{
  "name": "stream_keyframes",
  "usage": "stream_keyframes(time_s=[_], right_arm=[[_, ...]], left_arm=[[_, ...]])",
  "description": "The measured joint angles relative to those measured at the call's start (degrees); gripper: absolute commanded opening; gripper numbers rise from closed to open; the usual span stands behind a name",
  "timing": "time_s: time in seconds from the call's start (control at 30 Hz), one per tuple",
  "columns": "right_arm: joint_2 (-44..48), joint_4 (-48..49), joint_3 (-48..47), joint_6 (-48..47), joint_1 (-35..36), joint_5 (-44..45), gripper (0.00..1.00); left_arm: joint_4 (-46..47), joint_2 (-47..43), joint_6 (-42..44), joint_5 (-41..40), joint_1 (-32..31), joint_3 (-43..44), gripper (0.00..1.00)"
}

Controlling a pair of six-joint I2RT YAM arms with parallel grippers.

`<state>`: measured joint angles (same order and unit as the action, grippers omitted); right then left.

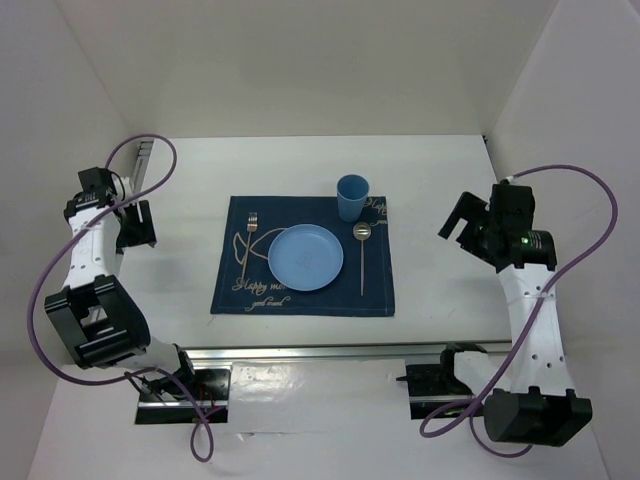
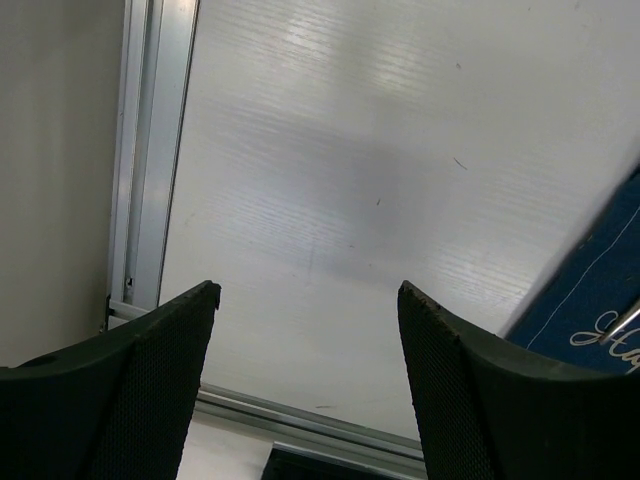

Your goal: Set the dinner table for one person

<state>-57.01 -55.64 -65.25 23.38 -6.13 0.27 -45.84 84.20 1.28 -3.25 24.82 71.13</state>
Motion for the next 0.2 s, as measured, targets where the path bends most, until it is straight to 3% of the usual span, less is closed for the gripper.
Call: stream_keyframes(time_s=[0.2], right_arm=[[1.44,-0.15,0.00,0.00,0.00,-1.18,1.00]], left_arm=[[-0.31,0.07,-0.07,1.14,0.00,0.17,0.80]])
